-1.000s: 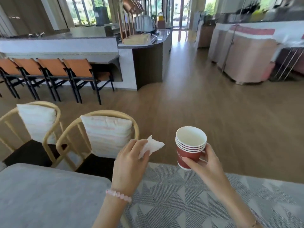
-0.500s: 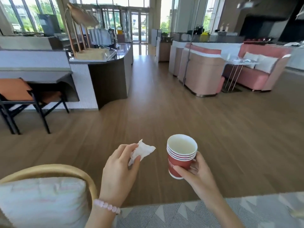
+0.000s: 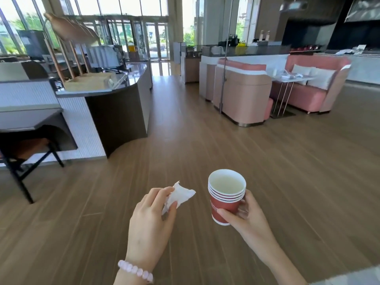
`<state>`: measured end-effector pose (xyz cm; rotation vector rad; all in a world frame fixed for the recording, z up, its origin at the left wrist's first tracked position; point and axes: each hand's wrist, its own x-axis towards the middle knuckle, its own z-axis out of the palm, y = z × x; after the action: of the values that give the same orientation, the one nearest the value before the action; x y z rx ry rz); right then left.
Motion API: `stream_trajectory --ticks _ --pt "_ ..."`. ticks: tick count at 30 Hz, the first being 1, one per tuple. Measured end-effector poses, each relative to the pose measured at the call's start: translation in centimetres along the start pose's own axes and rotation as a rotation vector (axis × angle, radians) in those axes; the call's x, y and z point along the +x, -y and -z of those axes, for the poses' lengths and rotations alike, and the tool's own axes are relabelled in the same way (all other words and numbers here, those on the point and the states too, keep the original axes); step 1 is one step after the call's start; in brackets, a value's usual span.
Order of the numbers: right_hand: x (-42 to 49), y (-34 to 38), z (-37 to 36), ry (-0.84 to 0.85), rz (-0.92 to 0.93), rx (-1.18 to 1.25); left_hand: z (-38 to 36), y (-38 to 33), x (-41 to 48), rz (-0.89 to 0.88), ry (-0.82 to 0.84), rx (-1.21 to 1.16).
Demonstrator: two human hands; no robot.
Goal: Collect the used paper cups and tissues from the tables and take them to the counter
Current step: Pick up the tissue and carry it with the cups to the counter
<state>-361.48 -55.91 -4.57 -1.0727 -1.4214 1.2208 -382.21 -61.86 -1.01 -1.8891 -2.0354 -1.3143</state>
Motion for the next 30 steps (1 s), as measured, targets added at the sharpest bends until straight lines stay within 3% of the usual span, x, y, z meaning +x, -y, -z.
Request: stream_trajectory --ticks 16,30 --pt "35.2 -2.5 0.2 0.034 0.013 0.003 -17.5 7.9 28.5 0.011 -0.036 0.038" --pt "66.6 -6.9 -8.7 0.023 0.029 0.011 -29.5 23.8 55.1 -0.033 -0.028 0.025"
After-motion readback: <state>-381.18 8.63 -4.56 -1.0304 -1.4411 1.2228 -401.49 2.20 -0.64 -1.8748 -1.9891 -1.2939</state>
